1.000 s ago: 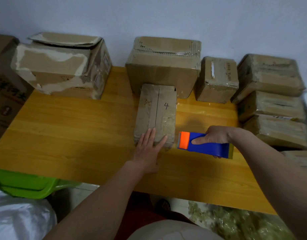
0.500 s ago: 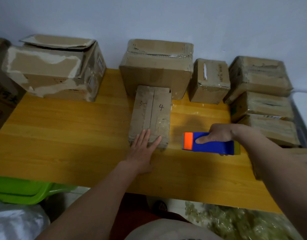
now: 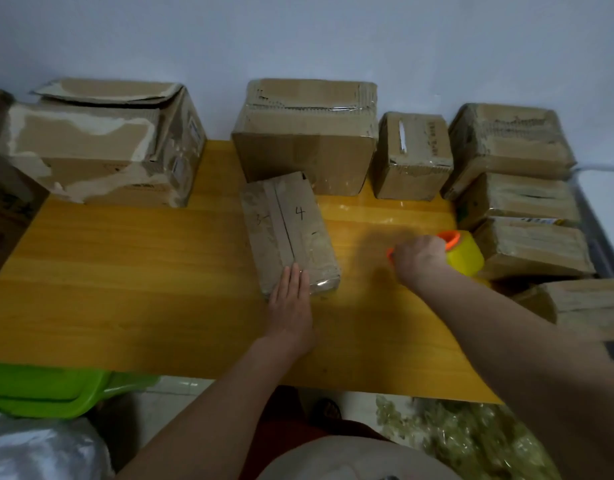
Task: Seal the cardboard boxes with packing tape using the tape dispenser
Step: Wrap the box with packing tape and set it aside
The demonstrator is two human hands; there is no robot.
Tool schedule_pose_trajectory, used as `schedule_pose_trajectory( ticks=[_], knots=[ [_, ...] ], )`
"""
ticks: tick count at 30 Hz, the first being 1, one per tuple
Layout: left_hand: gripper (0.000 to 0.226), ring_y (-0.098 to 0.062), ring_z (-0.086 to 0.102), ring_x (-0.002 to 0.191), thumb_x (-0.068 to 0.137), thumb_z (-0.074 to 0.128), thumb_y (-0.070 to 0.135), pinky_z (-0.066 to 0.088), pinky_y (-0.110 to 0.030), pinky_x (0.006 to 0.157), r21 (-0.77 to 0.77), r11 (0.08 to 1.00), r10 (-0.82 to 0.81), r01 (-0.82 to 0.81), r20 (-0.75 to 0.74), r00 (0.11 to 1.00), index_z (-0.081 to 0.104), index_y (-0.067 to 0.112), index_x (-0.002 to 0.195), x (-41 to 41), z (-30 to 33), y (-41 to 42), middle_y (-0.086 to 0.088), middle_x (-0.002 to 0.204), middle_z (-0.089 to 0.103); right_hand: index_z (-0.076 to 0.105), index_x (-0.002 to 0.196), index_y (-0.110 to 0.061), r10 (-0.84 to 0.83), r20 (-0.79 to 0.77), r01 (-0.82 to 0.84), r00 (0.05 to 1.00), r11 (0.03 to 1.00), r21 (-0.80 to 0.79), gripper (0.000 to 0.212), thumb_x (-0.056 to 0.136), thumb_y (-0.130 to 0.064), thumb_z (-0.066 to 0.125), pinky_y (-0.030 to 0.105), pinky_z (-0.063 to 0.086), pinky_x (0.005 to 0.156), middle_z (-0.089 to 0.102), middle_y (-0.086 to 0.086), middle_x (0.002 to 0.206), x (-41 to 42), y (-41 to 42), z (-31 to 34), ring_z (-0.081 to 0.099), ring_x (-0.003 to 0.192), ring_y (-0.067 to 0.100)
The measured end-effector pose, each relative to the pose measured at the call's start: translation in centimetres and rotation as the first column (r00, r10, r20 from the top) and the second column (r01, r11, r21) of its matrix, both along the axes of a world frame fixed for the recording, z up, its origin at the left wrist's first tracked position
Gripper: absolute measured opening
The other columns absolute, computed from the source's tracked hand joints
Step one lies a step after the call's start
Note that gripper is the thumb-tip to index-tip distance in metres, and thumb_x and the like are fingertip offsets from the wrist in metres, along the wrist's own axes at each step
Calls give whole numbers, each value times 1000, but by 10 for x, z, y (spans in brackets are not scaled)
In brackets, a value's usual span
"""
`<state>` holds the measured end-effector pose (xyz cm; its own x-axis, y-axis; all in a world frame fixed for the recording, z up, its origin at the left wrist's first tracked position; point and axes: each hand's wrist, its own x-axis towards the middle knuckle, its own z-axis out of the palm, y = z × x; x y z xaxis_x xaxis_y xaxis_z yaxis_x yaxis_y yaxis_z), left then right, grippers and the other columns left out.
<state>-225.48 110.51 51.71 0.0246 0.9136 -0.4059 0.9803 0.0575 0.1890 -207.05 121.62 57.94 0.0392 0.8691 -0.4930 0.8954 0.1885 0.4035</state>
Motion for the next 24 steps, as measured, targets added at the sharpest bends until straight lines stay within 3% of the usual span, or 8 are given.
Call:
schedule_pose_trajectory(
  ticks=[4, 7, 10, 12, 15, 17, 21, 24],
  knots=[
    [102, -23, -26, 144, 89, 62, 22, -18, -34, 110, -36, 993, 118, -116, 45, 992, -19, 10, 150, 11, 7, 2, -7, 156, -29, 57, 112, -10, -170, -184, 193, 968, 974, 115, 42, 97, -46, 42, 35, 43, 68, 58, 6, 92, 46, -1, 0, 58, 85, 25],
    [106, -28, -28, 143, 89, 63, 29, -11, -39, 117, -131, 974, 200, -186, 108, 974, -23, 6, 148, 32, 14, 5, -11, 154, -32, 46, 118, -3, -308, -387, 378, 869, 919, 116, 55, 96, -52, 39, 42, 44, 83, 65, 16, 109, 52, -17, -17, 62, 99, 34],
    [97, -26, -24, 144, 92, 56, 25, -6, -40, 120, -208, 966, 207, -153, 270, 940, -21, 7, 148, 35, 22, 4, -9, 157, -27, 33, 132, 1, -376, -383, 410, 844, 912, 8, 58, 97, -46, 38, 46, 35, 98, 61, 18, 123, 49, -38, -40, 57, 115, 33],
    [91, -21, -20, 145, 93, 53, 17, -7, -36, 119, -131, 987, 130, -91, 328, 936, -17, 12, 151, 18, 26, 2, -3, 159, -21, 22, 140, 3, -416, -383, 432, 825, 901, -49, 62, 97, -39, 38, 47, 30, 103, 58, 17, 129, 49, -48, -54, 54, 120, 31],
    [92, -19, -25, 144, 88, 51, 15, -14, -36, 117, 104, 970, -226, 218, 70, 972, -15, 14, 152, -21, 23, 4, -2, 158, -23, 21, 139, 2, -421, -390, 430, 819, 900, -69, 55, 99, -31, 38, 44, 33, 100, 55, 16, 133, 52, -61, -72, 52, 123, 31],
    [92, -21, -26, 144, 90, 54, 23, -18, -35, 114, 78, 919, -384, 387, -56, 922, -13, 14, 152, -41, 18, 9, -3, 158, -24, 27, 135, 2, -442, -434, 447, 785, 889, -97, 53, 99, -33, 42, 43, 38, 98, 53, 20, 132, 55, -65, -77, 51, 123, 33],
    [87, -18, -13, 147, 93, 49, 50, -3, -35, 118, 54, 870, -480, 489, -125, 868, -7, 21, 153, -53, 3, 17, 0, 161, -14, 49, 121, 0, -376, -415, 439, 828, 896, 64, 51, 92, -41, 55, 39, 41, 95, 57, 19, 123, 56, -60, -60, 52, 117, 34],
    [85, -17, 0, 148, 89, 49, 57, 13, -38, 119, 135, 887, -432, 442, -102, 896, 4, 27, 154, -52, -3, 23, 3, 162, -2, 61, 100, 0, -117, -674, 401, 729, 872, 282, 24, 93, -22, 56, 42, 40, 87, 60, 20, 104, 37, -56, -47, 52, 105, 37]
  ],
)
